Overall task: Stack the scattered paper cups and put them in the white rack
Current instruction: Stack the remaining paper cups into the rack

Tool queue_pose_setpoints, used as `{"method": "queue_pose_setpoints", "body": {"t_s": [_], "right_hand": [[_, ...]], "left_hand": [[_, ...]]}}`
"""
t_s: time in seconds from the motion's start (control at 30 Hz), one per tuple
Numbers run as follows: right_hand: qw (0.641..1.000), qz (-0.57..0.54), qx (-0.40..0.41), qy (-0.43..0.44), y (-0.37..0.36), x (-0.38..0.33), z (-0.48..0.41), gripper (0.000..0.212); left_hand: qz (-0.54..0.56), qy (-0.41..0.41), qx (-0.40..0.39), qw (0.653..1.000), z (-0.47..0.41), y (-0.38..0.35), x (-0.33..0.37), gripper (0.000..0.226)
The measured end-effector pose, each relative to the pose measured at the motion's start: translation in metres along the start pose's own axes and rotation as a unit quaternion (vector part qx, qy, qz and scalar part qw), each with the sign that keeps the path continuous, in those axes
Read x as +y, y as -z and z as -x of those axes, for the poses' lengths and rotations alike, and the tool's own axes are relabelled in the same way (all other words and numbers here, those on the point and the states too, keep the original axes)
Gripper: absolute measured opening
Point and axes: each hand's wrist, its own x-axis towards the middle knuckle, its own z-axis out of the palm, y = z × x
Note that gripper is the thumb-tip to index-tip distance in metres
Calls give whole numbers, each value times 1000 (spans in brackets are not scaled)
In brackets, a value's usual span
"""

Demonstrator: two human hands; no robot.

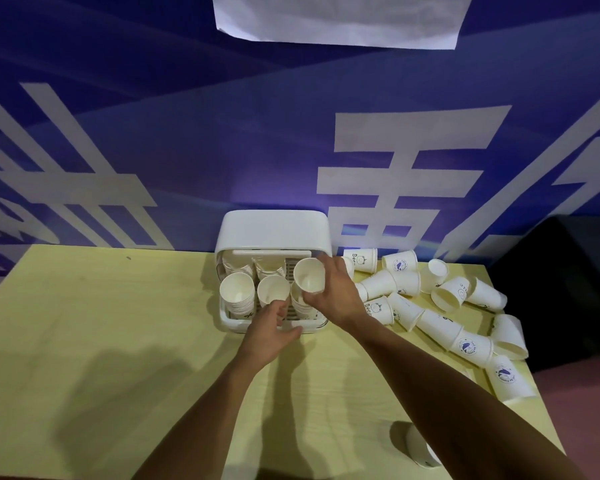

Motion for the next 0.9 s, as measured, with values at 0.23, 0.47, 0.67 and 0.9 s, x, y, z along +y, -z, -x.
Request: {"method": "queue_pose_setpoints", "body": {"t_s": [0.23,0.47,0.67,0.9], "right_hand": [[998,50,-5,-22,-15,13,6,93],[997,63,-2,-49,-11,26,11,82],[992,54,7,-112,12,57,32,78],[983,49,22,-174,50,104,65,74]], "left_hand": [[16,25,-4,1000,7,6,-11,57],[0,20,-26,999,1,0,-5,58],[-20,-9,-60,998,-3,-25,8,47],[-50,-39,-126,990,-20,-64,49,59]]}}
